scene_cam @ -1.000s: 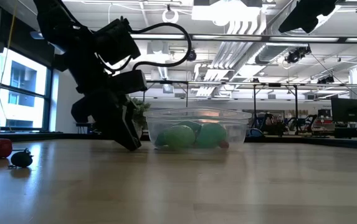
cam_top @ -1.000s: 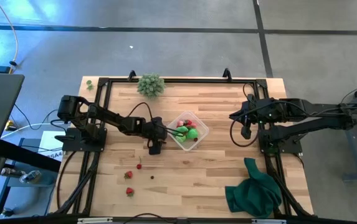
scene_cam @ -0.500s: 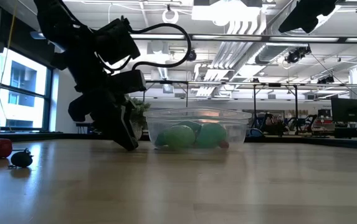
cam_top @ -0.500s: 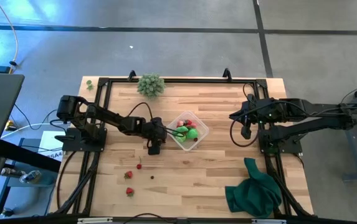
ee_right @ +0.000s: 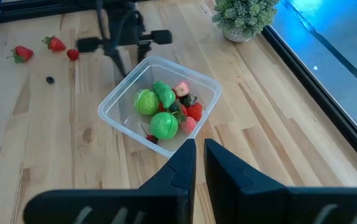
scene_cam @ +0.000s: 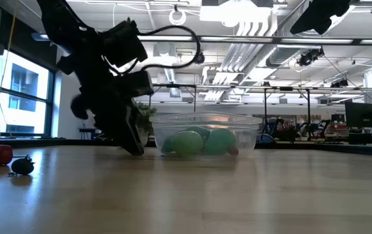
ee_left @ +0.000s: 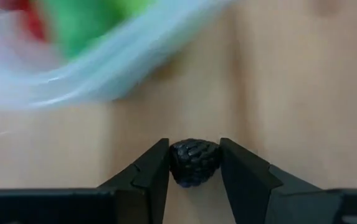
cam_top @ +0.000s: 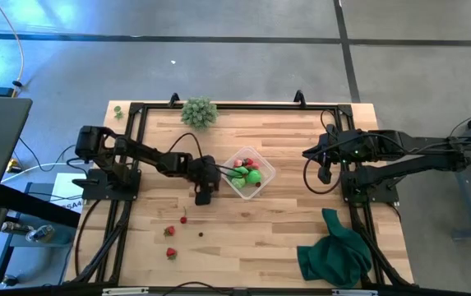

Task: Pick and placing Produce into tupperware
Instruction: Put the black raspberry into the transparent bin

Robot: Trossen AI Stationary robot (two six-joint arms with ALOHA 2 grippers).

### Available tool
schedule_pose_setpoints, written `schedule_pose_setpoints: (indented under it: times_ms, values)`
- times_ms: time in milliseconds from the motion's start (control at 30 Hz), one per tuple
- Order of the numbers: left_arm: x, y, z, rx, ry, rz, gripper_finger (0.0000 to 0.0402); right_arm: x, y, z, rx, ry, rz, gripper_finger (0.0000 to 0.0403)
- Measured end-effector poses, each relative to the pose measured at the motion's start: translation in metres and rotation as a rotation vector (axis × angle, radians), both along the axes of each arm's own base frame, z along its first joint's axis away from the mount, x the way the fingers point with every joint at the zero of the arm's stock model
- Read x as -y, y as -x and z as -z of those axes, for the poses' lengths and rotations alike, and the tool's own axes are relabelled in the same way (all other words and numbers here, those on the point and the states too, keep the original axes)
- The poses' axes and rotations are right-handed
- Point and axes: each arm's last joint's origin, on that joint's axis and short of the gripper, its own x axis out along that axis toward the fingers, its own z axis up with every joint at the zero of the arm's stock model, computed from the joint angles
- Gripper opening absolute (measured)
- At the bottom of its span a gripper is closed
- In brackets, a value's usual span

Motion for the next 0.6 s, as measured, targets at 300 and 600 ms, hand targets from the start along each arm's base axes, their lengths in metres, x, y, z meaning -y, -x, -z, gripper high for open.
schedule_pose_setpoints:
  times_ms: [300,600]
  values:
    - [0.012,-0.004,-0.029,0.163,0.230,0.198,0.0122,0.000,0.000,0.000,0.000,0.000,0.000,0.0025]
    - [0.015,-0.017,-0.080,0.576,0.260,0.279,0.0122,0.000,0.000,0.000,0.000,0.000,0.000,0.0025]
